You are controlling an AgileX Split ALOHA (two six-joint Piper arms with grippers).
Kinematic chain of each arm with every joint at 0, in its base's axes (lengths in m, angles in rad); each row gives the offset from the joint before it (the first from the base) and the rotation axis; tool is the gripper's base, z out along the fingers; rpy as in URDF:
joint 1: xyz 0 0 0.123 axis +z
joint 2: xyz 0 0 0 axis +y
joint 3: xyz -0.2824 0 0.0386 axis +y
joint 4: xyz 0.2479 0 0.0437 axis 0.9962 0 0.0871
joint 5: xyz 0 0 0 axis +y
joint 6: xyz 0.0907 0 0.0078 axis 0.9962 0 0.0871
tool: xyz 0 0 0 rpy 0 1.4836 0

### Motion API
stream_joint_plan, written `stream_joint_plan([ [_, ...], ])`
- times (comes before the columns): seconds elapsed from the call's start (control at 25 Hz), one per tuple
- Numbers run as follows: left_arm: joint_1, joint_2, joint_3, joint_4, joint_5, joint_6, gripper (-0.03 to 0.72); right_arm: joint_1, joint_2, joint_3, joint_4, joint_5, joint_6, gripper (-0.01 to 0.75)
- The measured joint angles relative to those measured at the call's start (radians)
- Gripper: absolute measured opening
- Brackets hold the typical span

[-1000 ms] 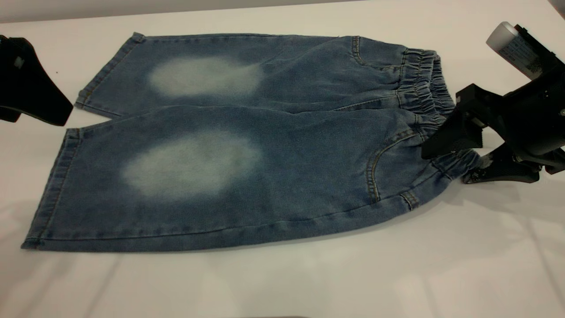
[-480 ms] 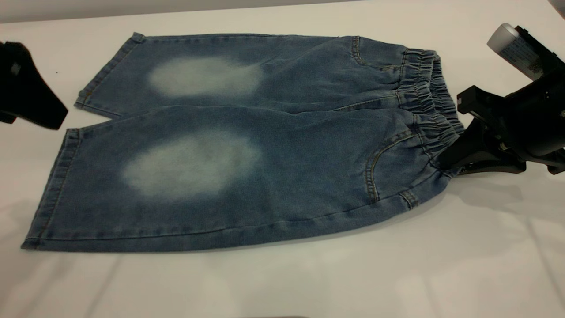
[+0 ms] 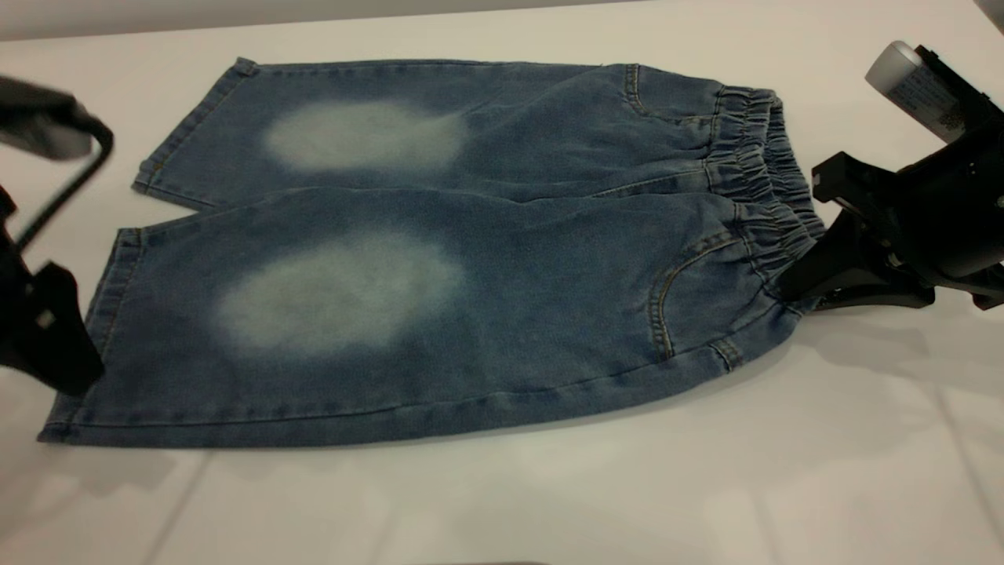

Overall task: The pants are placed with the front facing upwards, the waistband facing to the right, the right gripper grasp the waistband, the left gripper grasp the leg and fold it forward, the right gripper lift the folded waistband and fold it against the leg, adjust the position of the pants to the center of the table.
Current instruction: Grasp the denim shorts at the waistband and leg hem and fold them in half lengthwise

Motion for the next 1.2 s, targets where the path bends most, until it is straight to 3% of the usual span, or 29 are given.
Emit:
stream_joint_plan([
  [0.36,0.0,0.157,0.0,0.058,-0.131,-0.02,0.515,0.0,0.0,0.0,0.0,0.0,-0.003,0.04],
  [0.68,0.0,0.233,-0.004,0.059,-0.177,-0.024,0.499,0.0,0.0,0.0,0.001,0.0,-0.003,0.041],
  [0.8,0.0,0.237,-0.004,0.063,-0.193,-0.027,0.43,0.0,0.0,0.0,0.001,0.0,-0.003,0.041],
  [1.08,0.0,0.239,-0.008,0.07,-0.237,-0.027,0.115,0.0,0.0,0.0,0.0,0.004,-0.004,0.044],
  [1.2,0.0,0.223,-0.008,0.06,-0.234,-0.027,0.055,0.0,-0.01,0.0,-0.023,0.005,-0.003,0.044],
])
